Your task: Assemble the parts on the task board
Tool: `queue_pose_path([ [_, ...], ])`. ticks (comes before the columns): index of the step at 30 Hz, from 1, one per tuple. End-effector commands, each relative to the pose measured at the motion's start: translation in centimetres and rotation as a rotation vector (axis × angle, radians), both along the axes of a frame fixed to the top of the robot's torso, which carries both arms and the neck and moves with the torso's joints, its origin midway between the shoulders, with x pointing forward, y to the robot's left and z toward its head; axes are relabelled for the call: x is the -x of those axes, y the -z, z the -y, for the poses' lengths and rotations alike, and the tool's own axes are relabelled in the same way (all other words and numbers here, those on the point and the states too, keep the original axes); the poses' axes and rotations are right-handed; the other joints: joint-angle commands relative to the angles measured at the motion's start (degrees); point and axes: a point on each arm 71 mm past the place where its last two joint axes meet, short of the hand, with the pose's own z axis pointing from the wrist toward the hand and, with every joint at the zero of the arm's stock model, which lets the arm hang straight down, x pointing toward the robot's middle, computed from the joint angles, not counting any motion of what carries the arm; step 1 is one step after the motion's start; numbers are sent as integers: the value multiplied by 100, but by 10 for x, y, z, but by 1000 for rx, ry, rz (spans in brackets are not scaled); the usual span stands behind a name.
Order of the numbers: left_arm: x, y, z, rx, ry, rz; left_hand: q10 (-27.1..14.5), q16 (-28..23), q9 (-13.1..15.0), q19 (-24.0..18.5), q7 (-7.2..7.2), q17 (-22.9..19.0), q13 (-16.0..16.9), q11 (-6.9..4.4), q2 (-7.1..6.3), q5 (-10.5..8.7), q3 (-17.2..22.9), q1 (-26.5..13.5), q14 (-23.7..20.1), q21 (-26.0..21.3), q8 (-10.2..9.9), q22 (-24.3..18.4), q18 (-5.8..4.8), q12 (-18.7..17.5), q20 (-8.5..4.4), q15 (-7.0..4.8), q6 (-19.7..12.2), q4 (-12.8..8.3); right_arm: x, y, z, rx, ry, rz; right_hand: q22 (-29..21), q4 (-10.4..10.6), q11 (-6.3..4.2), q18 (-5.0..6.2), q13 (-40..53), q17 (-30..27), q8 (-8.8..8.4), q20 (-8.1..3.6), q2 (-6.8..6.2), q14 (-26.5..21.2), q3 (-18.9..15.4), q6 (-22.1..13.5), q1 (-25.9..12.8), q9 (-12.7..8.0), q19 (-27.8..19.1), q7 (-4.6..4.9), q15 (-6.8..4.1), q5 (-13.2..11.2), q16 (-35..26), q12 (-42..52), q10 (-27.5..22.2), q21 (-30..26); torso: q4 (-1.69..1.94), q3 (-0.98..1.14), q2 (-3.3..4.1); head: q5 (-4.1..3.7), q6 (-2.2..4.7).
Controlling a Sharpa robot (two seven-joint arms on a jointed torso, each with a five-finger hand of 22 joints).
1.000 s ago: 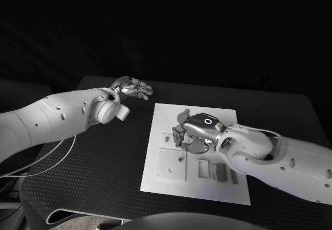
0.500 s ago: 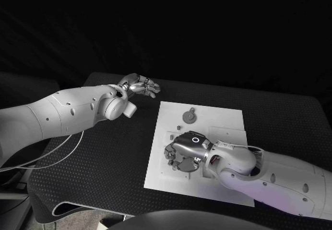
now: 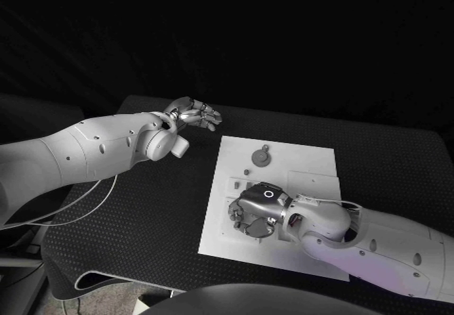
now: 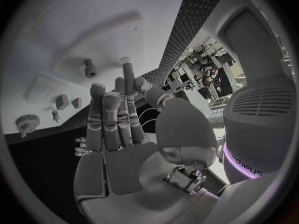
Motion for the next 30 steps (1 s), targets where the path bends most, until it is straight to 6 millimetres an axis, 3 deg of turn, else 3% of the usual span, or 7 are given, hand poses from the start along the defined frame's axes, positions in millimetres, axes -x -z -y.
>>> queue_pose_path([
  [1,0,-1,3,13,17,2,-29,-26,-10,51,13,7,-7,-2,24,-27,-32,5,34,13,19,-7,-86,23,6,11,-38,0,1,4,2,34,-14,-14,112,-3,-19,113,4,10,19,-13,144,12,32,9,200,15,20,8,-46,29,18,20,24,21,-1,-6,1,0,-5],
  [23,1,-1,0,11,14,0,-33,-38,-11,51,14,21,-8,-1,26,-27,-33,7,36,13,20,-14,-86,22,6,11,-42,-3,-2,6,9,47,3,27,114,-8,-23,113,19,16,21,-15,146,10,29,10,207,27,20,6,-50,29,23,21,27,24,-1,-5,-1,1,-13],
  [30,1,-1,0,11,15,-1,-33,-41,-12,52,14,25,-8,0,27,-27,-34,7,37,13,21,-16,-86,22,7,11,-43,-3,-1,11,7,54,-17,-36,113,-3,-13,113,28,18,9,-6,97,-13,4,-8,173,31,-4,16,-40,28,13,4,0,15,-6,-11,-3,7,-8],
])
